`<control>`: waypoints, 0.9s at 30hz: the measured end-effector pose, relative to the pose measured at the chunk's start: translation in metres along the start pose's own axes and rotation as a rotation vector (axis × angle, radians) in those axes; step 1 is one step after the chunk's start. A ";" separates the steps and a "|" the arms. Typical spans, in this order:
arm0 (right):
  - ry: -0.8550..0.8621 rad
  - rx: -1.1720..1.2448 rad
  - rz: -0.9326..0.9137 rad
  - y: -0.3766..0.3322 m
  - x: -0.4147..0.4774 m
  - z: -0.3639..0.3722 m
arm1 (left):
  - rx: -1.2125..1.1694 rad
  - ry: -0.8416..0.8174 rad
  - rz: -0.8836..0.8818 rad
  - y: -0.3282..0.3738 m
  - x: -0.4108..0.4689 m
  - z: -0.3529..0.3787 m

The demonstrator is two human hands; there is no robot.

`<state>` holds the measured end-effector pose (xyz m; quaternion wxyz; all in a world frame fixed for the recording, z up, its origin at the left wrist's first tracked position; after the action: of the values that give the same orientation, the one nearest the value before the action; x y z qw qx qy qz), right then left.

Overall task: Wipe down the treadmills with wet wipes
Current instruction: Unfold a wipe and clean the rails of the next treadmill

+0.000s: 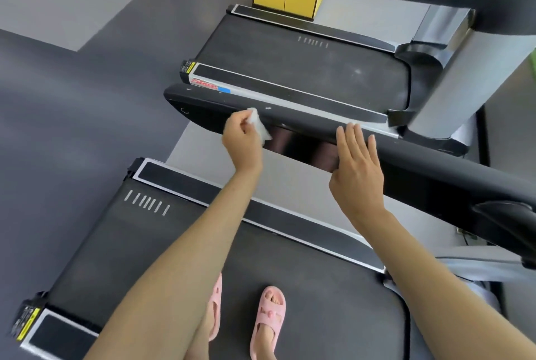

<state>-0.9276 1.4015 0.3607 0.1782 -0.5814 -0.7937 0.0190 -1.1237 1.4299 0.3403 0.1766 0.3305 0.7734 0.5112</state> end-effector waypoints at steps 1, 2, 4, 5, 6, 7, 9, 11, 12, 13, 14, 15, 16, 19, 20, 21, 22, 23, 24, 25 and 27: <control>-0.004 0.004 -0.003 -0.001 0.001 0.000 | -0.010 0.012 -0.007 0.007 -0.011 0.010; -0.004 0.009 -0.004 -0.001 0.001 0.000 | -0.025 0.017 -0.018 0.013 -0.024 0.019; 0.006 0.024 0.000 -0.002 0.000 0.002 | -0.039 -0.067 0.059 0.020 -0.054 0.032; 0.011 0.027 0.002 -0.003 -0.001 0.003 | -0.032 -0.151 0.151 0.022 -0.068 0.036; 0.016 0.030 0.007 -0.003 -0.001 0.004 | -0.017 -0.228 0.246 0.021 -0.079 0.038; 0.022 0.035 0.013 -0.003 -0.001 0.005 | -0.003 -0.258 0.303 0.018 -0.084 0.037; 0.034 0.046 0.020 -0.005 -0.002 0.005 | 0.018 -0.165 0.217 0.007 -0.073 0.027; 0.043 0.045 0.017 -0.004 -0.002 0.006 | 0.005 0.003 -0.021 -0.007 -0.048 0.012; 0.045 0.045 0.011 -0.004 -0.002 0.006 | -0.015 0.064 -0.104 -0.012 -0.035 0.006; 0.046 0.046 0.006 -0.004 -0.002 0.006 | -0.028 0.099 -0.143 -0.013 -0.025 0.004; 0.048 0.042 0.004 -0.003 -0.002 0.007 | -0.045 0.107 -0.143 -0.010 -0.021 0.008; 0.046 0.037 0.008 -0.003 -0.001 0.007 | -0.052 0.100 -0.124 -0.002 -0.022 0.015; 0.045 0.034 0.014 -0.002 -0.002 0.007 | -0.060 0.087 -0.114 0.007 -0.030 0.025; 0.032 0.035 0.001 -0.003 -0.001 0.006 | -0.073 -0.009 -0.035 0.021 -0.068 0.045; 0.034 0.033 -0.013 -0.003 -0.001 0.006 | -0.060 -0.104 0.080 0.022 -0.081 0.047; 0.045 0.029 -0.024 -0.002 -0.001 0.005 | -0.033 -0.218 0.204 0.020 -0.092 0.048; 0.057 0.027 -0.031 -0.001 -0.002 0.005 | -0.003 -0.303 0.302 0.016 -0.099 0.048; 0.064 0.029 -0.032 -0.001 -0.002 0.005 | 0.009 -0.337 0.331 0.010 -0.100 0.044; 0.065 0.033 -0.027 -0.002 -0.002 0.006 | 0.006 -0.319 0.283 0.006 -0.095 0.038; 0.062 0.034 -0.017 -0.002 -0.002 0.006 | -0.017 -0.264 0.177 0.001 -0.084 0.031; 0.052 0.036 -0.008 -0.004 -0.003 0.005 | -0.071 -0.085 -0.078 -0.011 -0.052 0.014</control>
<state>-0.9320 1.3987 0.3558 0.2092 -0.5754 -0.7905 0.0177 -1.0807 1.4006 0.3213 0.2409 0.3152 0.7588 0.5166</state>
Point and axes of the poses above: each hand's wrist, its own x-axis towards the middle knuckle, its own z-axis out of the palm, y = z × x, the point moved 2 cm from there along x, towards the middle knuckle, and after that the axes turned 10 degrees about x, right-handed, at the moved point
